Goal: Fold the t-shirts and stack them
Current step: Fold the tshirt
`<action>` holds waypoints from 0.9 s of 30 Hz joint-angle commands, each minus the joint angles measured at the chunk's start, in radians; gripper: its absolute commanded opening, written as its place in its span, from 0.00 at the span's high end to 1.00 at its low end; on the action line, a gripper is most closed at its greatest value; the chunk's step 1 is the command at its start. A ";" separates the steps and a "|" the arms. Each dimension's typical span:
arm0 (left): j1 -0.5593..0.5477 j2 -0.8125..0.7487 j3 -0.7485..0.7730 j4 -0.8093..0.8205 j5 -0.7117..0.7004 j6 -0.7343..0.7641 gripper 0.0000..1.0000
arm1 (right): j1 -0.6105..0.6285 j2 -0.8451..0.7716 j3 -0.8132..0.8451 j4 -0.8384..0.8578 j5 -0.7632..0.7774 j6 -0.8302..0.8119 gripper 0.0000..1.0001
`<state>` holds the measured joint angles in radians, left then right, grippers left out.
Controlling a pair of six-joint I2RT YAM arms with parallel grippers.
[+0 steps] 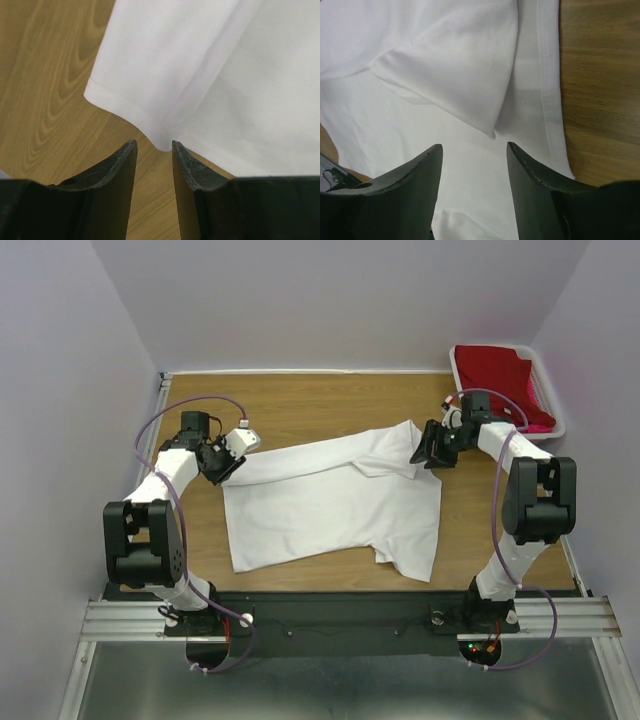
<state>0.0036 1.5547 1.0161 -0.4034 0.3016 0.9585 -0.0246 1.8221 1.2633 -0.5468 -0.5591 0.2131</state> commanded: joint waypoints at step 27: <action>0.012 0.194 0.231 0.092 0.065 -0.334 0.50 | 0.020 0.416 0.596 0.041 0.056 -0.066 0.50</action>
<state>0.0086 1.7420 1.2049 -0.3248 0.3725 0.6518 -0.0174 2.2467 1.8114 -0.5461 -0.4789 0.1352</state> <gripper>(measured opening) 0.499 0.496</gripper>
